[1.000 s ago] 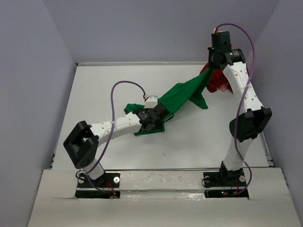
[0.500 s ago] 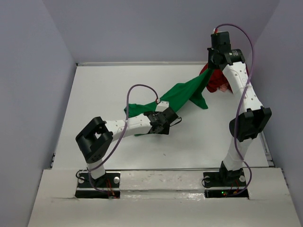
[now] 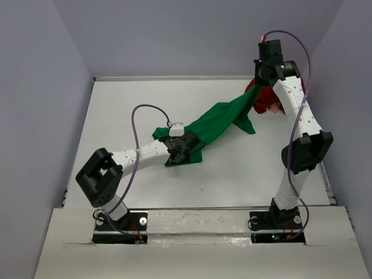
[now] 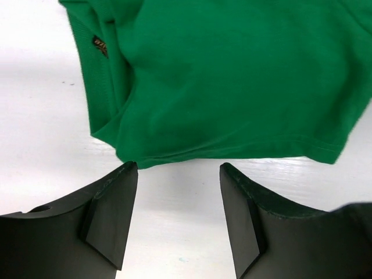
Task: Fold and stack the t-shirts
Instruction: Flatten the tshirt out
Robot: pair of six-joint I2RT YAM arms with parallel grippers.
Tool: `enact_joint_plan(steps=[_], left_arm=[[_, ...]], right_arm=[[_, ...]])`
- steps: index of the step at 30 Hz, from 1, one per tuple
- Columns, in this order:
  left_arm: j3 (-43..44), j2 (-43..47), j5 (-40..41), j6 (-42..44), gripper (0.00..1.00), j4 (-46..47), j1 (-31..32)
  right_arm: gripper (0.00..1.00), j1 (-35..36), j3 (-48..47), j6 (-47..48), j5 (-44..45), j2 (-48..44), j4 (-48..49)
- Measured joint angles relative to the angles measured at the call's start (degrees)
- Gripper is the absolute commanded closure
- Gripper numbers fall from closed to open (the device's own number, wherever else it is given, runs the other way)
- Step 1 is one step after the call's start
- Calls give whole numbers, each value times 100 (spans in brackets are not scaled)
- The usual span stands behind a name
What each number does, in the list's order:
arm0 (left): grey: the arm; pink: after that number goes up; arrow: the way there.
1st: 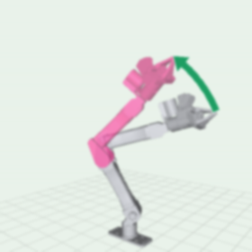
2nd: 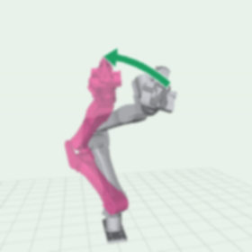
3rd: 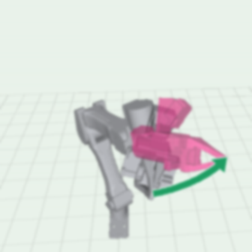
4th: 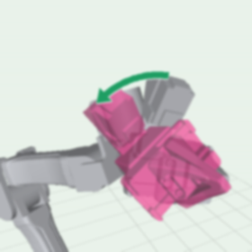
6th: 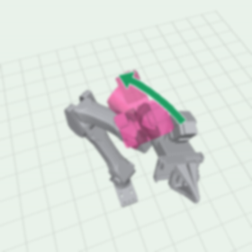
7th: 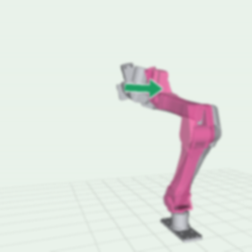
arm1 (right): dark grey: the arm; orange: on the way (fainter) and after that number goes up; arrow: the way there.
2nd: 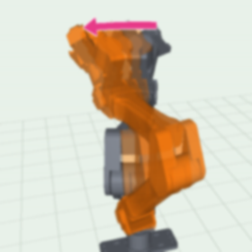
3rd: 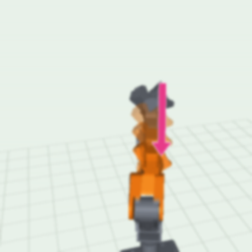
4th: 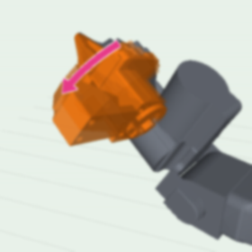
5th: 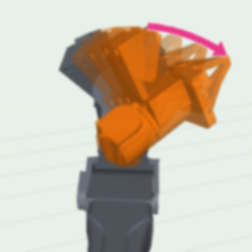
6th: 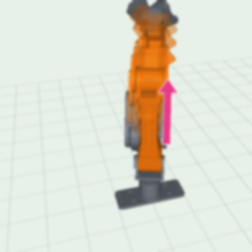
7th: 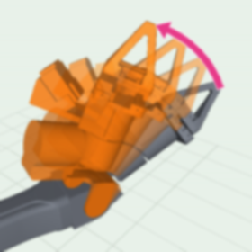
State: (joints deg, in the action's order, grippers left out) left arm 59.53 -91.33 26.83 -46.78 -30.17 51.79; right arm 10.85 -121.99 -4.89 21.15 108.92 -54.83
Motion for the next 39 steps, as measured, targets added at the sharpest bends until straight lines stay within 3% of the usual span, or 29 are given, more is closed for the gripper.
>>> enact_joint_plan(steps=[17, 27, 39], left_arm=[[-398, 273, 7, 26, 36, 59, -129], [293, 251, -37, 402, 37, 188, 382], [715, -894, -494, 651, 37, 636, 721]], right_arm=[[100, 0, 13, -2, -24, 0, 0], [100, 0, 13, -2, -26, 7, 0], [100, -2, 13, 0, -35, 33, 0]])
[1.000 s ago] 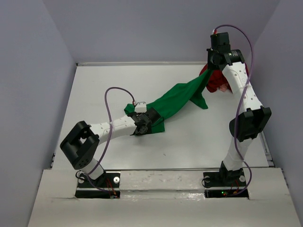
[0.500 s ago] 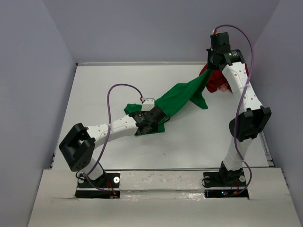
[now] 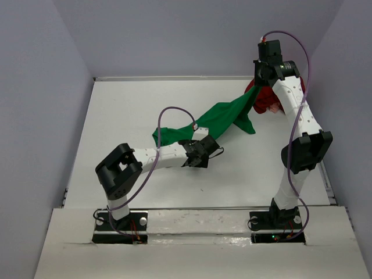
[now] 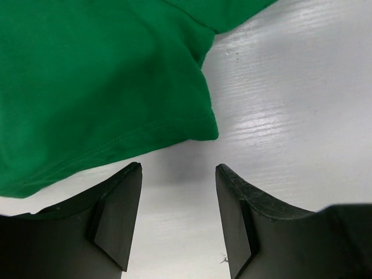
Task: Fold and stack the t-shirts
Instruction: Flatten the tshirt out
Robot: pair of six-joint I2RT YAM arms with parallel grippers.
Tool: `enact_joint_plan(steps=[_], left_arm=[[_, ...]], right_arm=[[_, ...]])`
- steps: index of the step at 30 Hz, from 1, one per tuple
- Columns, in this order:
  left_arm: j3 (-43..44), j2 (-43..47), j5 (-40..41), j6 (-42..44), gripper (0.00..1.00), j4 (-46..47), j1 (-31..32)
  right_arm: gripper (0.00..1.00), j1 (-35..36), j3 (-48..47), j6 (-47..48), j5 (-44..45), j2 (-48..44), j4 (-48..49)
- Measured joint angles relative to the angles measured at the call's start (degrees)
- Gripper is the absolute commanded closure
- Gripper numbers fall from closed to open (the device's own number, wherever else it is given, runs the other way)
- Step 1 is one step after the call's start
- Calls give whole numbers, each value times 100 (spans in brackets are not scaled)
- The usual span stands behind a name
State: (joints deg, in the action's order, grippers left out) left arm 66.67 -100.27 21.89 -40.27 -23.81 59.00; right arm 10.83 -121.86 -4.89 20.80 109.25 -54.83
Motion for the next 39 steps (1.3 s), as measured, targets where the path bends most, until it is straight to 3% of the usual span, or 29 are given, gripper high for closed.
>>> enact_joint_plan(steps=[25, 27, 30, 33, 39], left_arm=[[741, -1038, -214, 339, 37, 275, 13], [750, -1075, -216, 341, 40, 273, 13], [758, -1078, -203, 343, 56, 264, 13], [763, -1078, -190, 337, 61, 258, 9], [772, -1091, -164, 295, 61, 214, -39]], right_arm=[[100, 0, 0, 0, -52, 0, 0], [100, 2, 0, 0, -70, 0, 0], [100, 0, 0, 0, -94, 0, 0], [100, 0, 0, 0, -120, 0, 0], [100, 2, 0, 0, -138, 0, 0]])
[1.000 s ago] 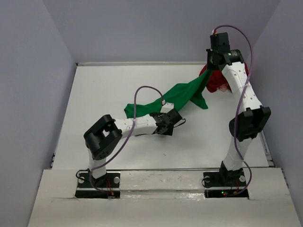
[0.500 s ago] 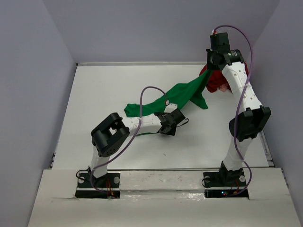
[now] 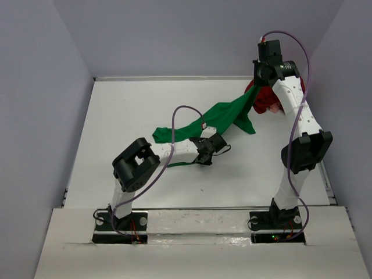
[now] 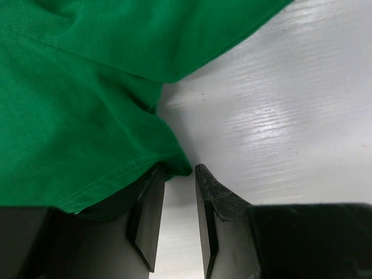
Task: Fold and stack the t-shirts
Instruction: Flatten the tshirt out
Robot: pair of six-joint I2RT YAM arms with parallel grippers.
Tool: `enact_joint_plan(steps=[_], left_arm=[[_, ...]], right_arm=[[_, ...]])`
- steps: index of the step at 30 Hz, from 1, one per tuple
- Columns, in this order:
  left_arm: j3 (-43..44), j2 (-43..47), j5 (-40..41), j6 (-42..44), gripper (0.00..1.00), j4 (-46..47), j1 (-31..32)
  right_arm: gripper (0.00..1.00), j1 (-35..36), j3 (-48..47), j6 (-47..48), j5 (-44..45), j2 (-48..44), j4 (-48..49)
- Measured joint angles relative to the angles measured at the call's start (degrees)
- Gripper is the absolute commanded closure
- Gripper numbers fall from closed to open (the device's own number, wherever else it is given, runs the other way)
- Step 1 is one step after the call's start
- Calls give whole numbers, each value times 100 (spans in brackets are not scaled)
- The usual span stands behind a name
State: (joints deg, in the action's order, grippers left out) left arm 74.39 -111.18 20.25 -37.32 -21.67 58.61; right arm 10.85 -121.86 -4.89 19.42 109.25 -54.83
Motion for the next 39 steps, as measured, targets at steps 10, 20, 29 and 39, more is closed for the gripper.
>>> enact_joint_plan(steps=[10, 20, 29, 39], left_arm=[[28, -52, 98, -79, 71, -52, -98], [31, -61, 107, -109, 100, -20, -179], [68, 83, 501, -125, 100, -457, -184], [2277, 1958, 2190, 39, 100, -2457, -210]], right_arm=[[100, 0, 0, 0, -52, 0, 2], [100, -2, 13, -2, -107, 0, 7], [100, -2, 256, -2, -37, -2, 85], [100, -2, 101, 0, 118, -142, 103]])
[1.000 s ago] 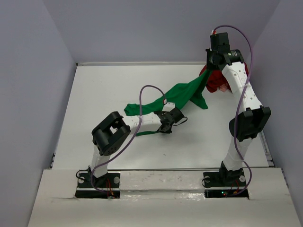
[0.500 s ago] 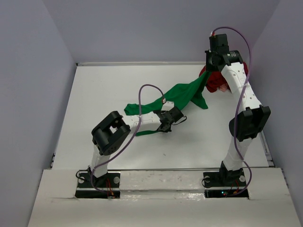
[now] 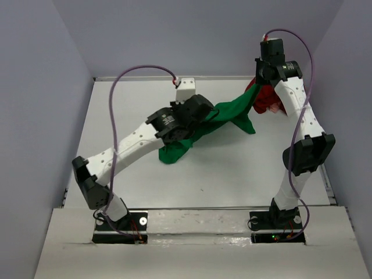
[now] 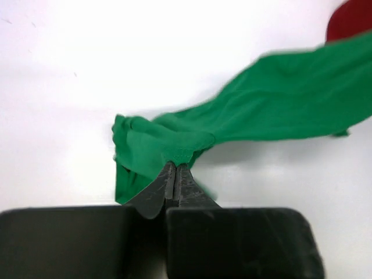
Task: Fold and stack the t-shirts
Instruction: Flatten the tshirt out
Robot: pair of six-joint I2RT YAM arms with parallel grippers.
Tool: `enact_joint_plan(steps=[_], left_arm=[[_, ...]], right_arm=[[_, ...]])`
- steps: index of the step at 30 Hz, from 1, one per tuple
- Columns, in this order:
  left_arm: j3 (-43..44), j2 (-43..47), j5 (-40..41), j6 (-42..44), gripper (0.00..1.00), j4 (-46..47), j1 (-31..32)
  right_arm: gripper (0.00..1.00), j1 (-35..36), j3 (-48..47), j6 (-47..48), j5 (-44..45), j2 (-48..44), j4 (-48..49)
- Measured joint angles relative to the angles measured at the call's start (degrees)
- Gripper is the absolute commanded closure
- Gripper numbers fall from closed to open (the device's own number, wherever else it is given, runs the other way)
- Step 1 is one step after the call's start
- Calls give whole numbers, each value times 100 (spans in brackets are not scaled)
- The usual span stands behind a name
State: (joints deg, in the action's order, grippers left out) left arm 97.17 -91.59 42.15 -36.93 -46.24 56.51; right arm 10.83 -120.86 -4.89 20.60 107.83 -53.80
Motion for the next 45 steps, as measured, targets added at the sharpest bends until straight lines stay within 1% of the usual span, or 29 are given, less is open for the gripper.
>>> enact_joint_plan(steps=[3, 7, 12, 15, 20, 24, 27, 32, 37, 39, 42, 45], left_arm=[[520, 570, 431, 203, 100, -352, -2], [885, 1012, 802, 459, 100, -734, -2], [1355, 1182, 951, 761, 100, -1215, -2], [1661, 1298, 1062, 868, 100, -1464, 0], [1805, 2048, 1099, 1014, 100, -1637, 9], [2498, 2575, 1025, 1257, 100, -1537, 35], [2756, 2815, 905, 1554, 100, -1270, 50], [2844, 2905, 822, 2159, 100, -699, 61], [3235, 2249, 1200, 2837, 99, -398, 50], [3235, 2031, 1364, 3086, 98, -284, 35], [3176, 1709, 1392, 3355, 98, -173, 22], [2859, 1510, 1368, 3545, 98, -81, 11]], right_arm=[[100, 0, -201, -2, 4, -153, -83], [100, 2, -516, 0, 59, -385, -245], [100, 59, -619, 15, 251, -977, -345], [100, 133, -619, 26, 407, -1521, -385], [100, 431, -723, 92, 612, -2505, -396], [100, 662, -1062, 122, 654, -3016, -407], [100, 807, -1252, 122, 566, -3252, -409], [100, 850, -1342, 127, 457, -3222, -402], [100, 833, -1379, 190, 590, -2710, -391], [100, 822, -1379, 232, 684, -2358, -393], [100, 822, -1353, 269, 767, -1945, -413], [100, 822, -1311, 304, 852, -1700, -485]])
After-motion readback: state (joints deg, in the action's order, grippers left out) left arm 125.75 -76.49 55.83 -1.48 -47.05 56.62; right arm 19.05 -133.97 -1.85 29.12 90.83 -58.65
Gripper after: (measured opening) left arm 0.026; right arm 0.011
